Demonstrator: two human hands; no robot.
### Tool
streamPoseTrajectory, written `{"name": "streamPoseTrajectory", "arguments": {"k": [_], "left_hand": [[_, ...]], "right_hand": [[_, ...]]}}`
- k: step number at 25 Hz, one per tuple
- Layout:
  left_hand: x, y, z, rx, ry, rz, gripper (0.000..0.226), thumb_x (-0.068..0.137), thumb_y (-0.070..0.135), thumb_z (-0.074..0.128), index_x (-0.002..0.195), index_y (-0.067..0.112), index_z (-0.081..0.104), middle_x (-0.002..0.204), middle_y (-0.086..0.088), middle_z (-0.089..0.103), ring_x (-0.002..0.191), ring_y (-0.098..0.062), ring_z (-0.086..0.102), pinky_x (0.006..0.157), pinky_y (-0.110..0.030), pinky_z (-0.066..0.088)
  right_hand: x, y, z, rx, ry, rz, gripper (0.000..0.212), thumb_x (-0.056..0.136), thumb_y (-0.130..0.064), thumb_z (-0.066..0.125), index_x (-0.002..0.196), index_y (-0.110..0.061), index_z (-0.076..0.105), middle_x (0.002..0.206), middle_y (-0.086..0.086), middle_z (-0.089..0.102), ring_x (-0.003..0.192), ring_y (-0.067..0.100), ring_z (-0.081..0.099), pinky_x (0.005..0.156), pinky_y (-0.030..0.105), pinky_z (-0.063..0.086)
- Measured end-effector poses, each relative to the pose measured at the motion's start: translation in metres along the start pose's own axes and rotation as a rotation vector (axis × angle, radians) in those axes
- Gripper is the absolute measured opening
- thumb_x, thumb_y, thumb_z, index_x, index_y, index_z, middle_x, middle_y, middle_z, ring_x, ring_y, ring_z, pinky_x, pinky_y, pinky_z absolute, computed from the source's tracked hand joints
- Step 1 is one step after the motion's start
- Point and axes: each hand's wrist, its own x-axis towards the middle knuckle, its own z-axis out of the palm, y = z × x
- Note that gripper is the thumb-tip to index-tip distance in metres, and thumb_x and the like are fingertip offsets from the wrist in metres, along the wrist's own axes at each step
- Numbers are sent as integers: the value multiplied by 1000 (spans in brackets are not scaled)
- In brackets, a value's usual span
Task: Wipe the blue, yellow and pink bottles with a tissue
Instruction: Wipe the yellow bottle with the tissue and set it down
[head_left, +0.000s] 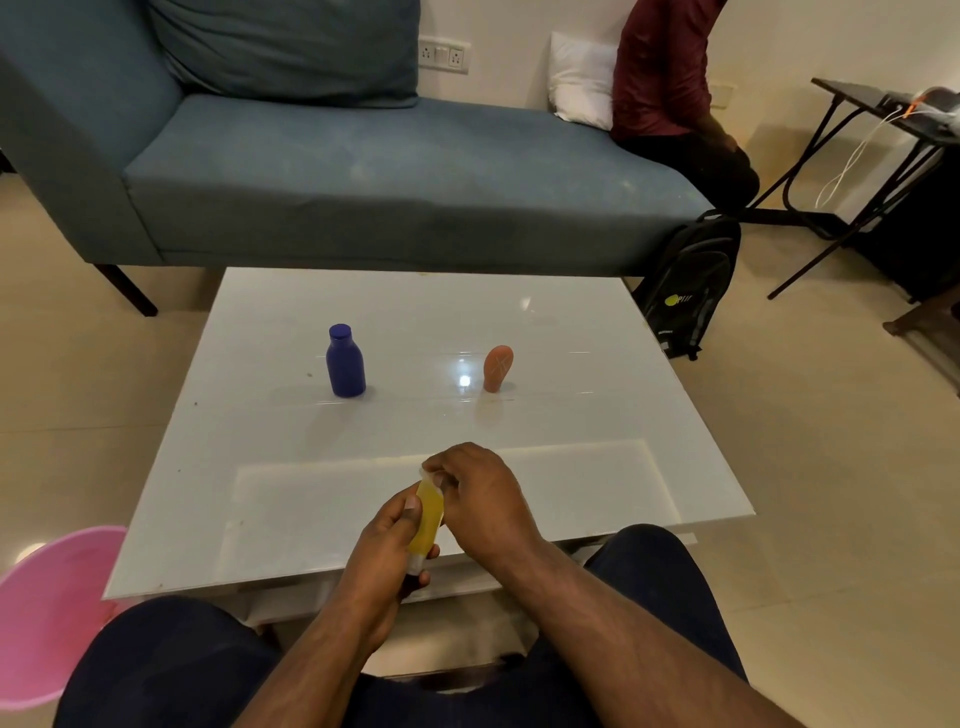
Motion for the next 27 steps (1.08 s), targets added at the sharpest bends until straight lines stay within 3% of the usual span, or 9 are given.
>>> {"name": "streamPoseTrajectory", "arguments": {"k": [2, 5, 9, 16, 19, 24, 27], "left_hand": [[-3, 2, 2, -17, -10, 6, 32, 104, 39, 47, 133, 29, 55, 118, -8, 64, 93, -28, 63, 59, -31, 51], [-7, 5, 3, -52, -5, -2, 30, 103, 41, 49, 129, 29, 59, 114, -6, 66, 90, -27, 62, 58, -31, 50], [-8, 5, 6, -17, -52, -22, 27, 101, 32, 56, 128, 29, 57, 120, -7, 67, 94, -27, 61, 62, -31, 51], [15, -1, 6, 1, -17, -126, 27, 101, 31, 58, 126, 21, 60, 121, -10, 69, 97, -27, 65, 69, -34, 55], [32, -1, 3, 197, 37, -133, 30, 100, 37, 59, 127, 25, 59, 118, -9, 63, 102, -29, 63, 71, -36, 52], [50, 18, -4, 300, 16, -174, 19, 97, 32, 62, 110, 21, 69, 98, -4, 69, 86, -21, 63, 68, -29, 46], [70, 30, -8, 311, 49, -138, 23, 98, 33, 62, 118, 22, 67, 113, -4, 73, 100, -22, 69, 82, -35, 49]], "right_hand": [[1, 3, -5, 45, 33, 69, 25, 95, -18, 52, 116, -14, 65, 115, 5, 66, 104, 17, 59, 95, 27, 46], [-7, -1, -3, 92, -5, 28, 23, 95, -18, 53, 113, -16, 66, 112, 2, 66, 101, 14, 60, 91, 25, 48], [-3, 20, -6, 191, 49, 165, 19, 94, -19, 55, 109, -25, 66, 108, -9, 64, 93, 4, 57, 77, 9, 43], [2, 44, 8, 301, 12, 209, 19, 92, -20, 59, 107, -29, 66, 106, -14, 65, 91, 3, 59, 81, 21, 51], [18, 58, 4, 333, 44, 254, 19, 91, -21, 60, 107, -30, 66, 103, -14, 64, 90, 4, 59, 80, 17, 49], [45, 91, -3, 377, 117, 370, 15, 90, -20, 63, 103, -26, 69, 97, -10, 67, 86, 6, 61, 81, 21, 48], [54, 101, 1, 433, 108, 412, 14, 88, -22, 65, 100, -27, 69, 93, -13, 68, 85, 4, 62, 80, 24, 52]]}}
